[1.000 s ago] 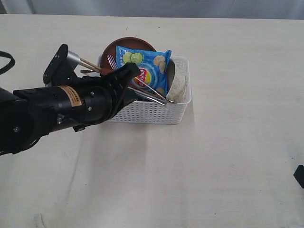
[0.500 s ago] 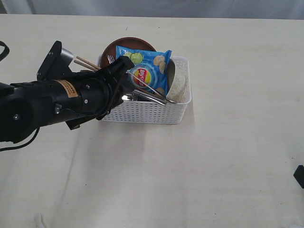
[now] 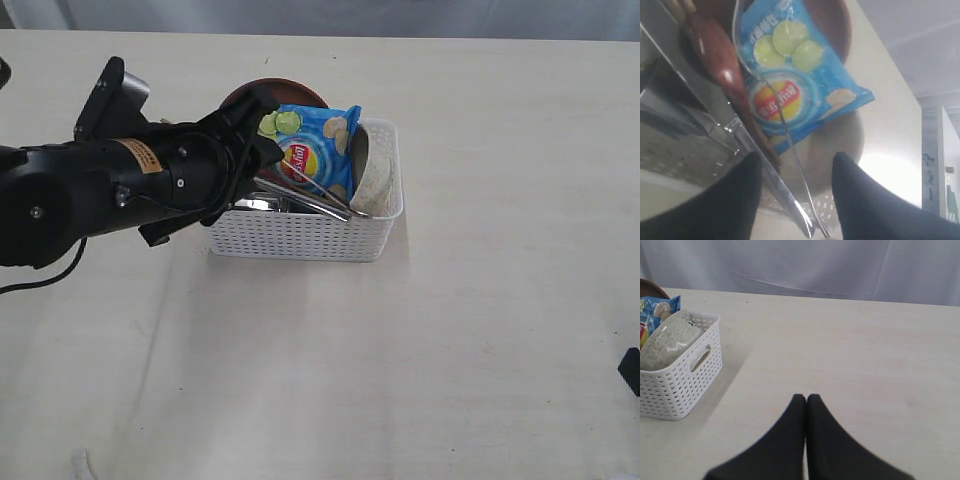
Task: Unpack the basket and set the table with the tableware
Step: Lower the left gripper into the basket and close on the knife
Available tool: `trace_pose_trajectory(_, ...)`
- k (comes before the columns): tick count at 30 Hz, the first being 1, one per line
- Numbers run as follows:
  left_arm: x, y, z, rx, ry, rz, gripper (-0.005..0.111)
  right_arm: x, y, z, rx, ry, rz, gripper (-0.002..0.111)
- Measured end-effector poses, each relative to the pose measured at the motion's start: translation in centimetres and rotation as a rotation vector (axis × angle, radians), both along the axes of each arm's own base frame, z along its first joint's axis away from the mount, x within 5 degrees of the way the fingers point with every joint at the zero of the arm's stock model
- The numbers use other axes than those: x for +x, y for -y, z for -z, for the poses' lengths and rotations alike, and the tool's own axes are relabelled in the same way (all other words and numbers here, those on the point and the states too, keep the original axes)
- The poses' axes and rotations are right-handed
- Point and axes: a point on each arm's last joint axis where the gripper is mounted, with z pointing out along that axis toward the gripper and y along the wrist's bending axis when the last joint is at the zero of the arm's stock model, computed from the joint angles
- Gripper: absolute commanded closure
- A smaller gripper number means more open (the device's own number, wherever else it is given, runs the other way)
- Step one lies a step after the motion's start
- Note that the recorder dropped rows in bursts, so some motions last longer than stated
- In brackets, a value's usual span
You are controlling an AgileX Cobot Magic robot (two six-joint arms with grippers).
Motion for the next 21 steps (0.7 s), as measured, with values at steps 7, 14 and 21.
trace_pose_trajectory(7, 0.6, 0.2, 1.5, 0.029, -0.017, -0.012, 0.064, 0.0, 0.0, 0.0, 0.0, 0.0, 0.0, 0.108)
trace_pose_trajectory(14, 1.0, 0.6, 1.4, 0.02, -0.004, -0.018, 0.064, 0.0, 0.0, 0.0, 0.0, 0.0, 0.0, 0.108)
trace_pose_trajectory(21, 1.3, 0.9, 2.1, 0.036, -0.029, -0.017, 0.064, 0.0, 0.0, 0.0, 0.0, 0.0, 0.0, 0.108)
